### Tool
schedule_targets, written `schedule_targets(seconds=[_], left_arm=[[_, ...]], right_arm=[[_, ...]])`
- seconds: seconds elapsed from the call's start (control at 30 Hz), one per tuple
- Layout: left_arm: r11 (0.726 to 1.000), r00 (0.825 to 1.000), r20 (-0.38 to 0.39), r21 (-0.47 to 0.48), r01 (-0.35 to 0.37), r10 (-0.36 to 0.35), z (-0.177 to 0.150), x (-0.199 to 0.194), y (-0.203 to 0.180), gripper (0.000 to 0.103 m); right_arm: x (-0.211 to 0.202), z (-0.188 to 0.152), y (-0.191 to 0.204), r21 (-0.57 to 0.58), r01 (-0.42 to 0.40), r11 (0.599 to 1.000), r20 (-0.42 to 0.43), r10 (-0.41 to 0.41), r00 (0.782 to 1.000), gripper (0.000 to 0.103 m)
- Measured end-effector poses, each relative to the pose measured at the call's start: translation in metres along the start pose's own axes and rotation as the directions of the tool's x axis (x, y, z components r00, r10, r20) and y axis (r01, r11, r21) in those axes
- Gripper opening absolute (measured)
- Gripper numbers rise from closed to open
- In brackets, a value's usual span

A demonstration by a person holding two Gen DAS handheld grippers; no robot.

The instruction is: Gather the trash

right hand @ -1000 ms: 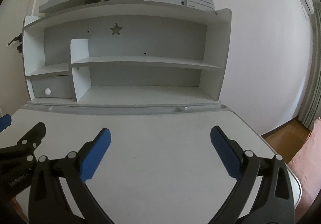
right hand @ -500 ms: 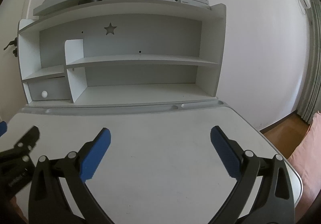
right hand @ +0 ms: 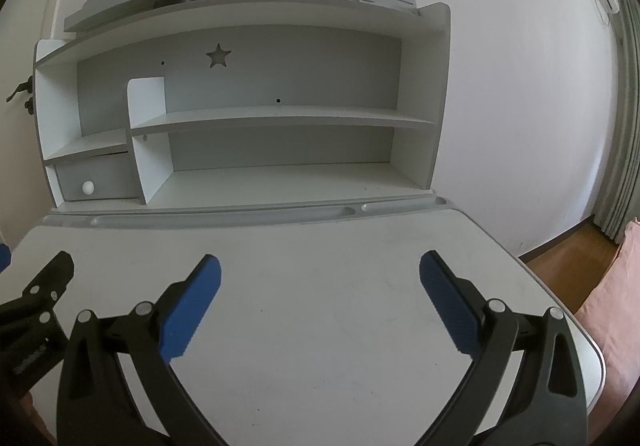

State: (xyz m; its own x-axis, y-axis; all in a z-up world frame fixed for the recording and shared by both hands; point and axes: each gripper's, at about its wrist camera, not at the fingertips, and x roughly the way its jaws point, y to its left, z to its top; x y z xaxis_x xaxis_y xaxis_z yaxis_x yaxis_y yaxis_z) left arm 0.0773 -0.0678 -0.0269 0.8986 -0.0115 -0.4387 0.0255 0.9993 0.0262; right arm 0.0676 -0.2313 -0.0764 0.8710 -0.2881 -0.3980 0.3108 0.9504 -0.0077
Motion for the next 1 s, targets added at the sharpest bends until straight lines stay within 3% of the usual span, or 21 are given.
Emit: schedule_targets(seconds=[0.47, 0.8, 0.9, 1.0], left_arm=[[0.999, 1.000, -0.003, 0.054, -0.003, 0.003, 0.011, -0.024, -0.014, 0.097], [0.999, 0.998, -0.065, 0.038, -0.011, 0.013, 0.007, -0.015, -0.011, 0.097], [0.998, 0.996, -0.086, 0.061, -0.005, 0.010, 0.004, -0.007, -0.011, 0.097], [0.996, 0.990, -0.138, 0.087, -0.017, 0.029, 0.005, 0.010, -0.009, 0.097]], right_arm=[[0.001, 0.000, -0.002, 0.012, -0.008, 1.000, -0.001, 0.008, 1.000, 0.096], [0.001, -0.001, -0.005, 0.022, -0.021, 1.000, -0.012, 0.022, 1.000, 0.096], [0.012, -0.001, -0.006, 0.035, -0.047, 0.998, -0.082, 0.049, 0.995, 0.096], [0.033, -0.003, -0.008, 0.038, -0.070, 0.997, -0.204, 0.076, 0.976, 0.096]])
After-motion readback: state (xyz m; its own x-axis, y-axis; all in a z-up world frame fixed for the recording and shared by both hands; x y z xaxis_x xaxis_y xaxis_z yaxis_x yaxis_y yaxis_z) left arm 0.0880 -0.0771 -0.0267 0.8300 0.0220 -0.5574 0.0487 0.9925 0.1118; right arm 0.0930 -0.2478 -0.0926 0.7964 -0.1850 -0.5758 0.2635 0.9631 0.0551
